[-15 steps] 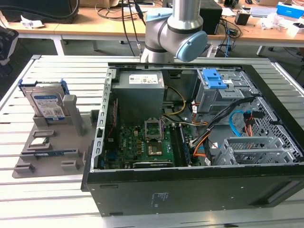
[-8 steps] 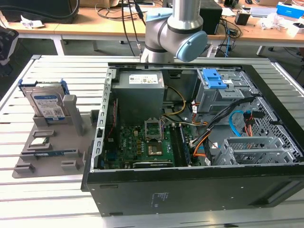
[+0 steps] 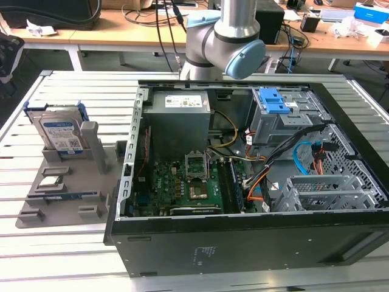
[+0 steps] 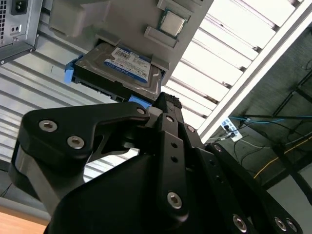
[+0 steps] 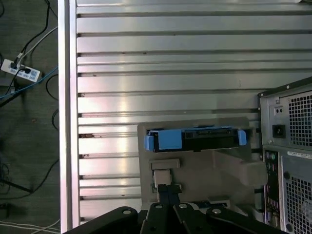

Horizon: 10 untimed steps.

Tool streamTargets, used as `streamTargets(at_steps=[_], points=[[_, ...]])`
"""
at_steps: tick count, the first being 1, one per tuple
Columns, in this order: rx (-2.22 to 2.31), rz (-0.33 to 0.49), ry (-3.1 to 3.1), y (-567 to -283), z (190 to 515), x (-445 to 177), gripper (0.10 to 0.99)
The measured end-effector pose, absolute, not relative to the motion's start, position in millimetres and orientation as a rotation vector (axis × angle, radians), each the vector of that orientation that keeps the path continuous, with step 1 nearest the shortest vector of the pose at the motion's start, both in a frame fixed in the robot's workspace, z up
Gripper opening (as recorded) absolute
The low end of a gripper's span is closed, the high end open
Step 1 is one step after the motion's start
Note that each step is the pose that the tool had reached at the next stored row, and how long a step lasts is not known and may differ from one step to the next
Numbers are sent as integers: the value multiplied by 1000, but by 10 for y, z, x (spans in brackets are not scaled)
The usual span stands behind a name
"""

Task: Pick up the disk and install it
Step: 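Pick up the disk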

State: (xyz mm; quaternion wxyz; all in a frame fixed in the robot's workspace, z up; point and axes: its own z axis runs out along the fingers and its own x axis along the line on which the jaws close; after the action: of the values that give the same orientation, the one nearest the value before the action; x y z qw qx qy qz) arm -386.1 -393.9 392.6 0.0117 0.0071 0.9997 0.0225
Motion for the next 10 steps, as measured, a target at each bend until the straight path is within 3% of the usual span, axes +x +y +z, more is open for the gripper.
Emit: streamTargets(at_steps=[10], points=[[-226,73,3113,-3939,3926,-3861,106]])
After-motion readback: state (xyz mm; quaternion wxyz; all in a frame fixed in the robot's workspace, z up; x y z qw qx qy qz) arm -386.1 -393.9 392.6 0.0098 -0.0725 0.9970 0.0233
